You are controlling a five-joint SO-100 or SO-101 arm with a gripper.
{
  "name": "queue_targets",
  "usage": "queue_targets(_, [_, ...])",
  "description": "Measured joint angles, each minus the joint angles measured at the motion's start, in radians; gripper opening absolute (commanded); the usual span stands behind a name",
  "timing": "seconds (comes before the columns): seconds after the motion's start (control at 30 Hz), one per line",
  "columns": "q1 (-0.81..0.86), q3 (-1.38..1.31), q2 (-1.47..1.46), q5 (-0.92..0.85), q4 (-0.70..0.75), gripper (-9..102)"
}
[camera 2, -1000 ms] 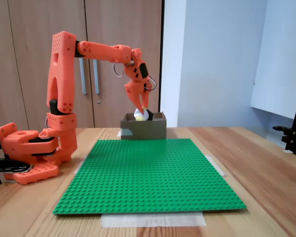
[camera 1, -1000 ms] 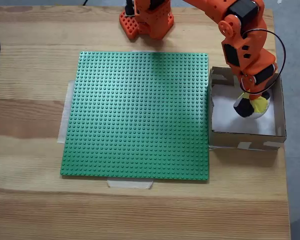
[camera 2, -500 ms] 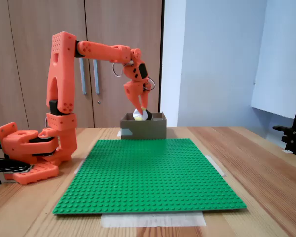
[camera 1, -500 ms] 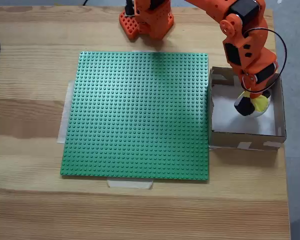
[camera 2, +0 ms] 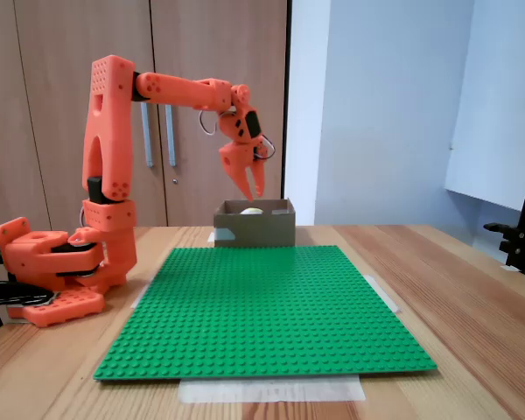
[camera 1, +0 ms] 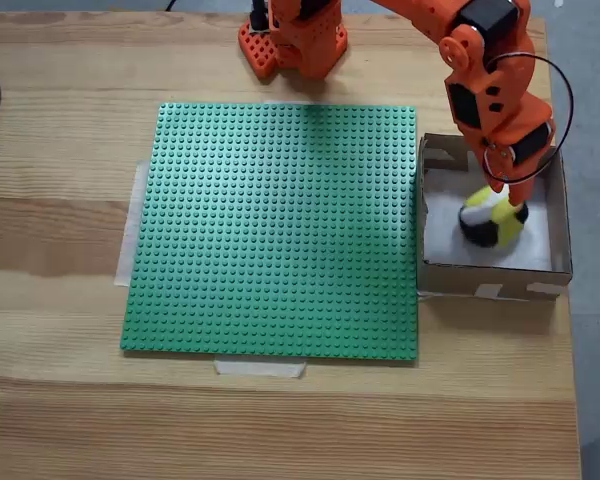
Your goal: Pick the ball and put it in the box.
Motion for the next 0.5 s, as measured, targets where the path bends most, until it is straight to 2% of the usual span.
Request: queue_targets(0.5, [0.021,0.055,0.061,-0.021,0.014,15])
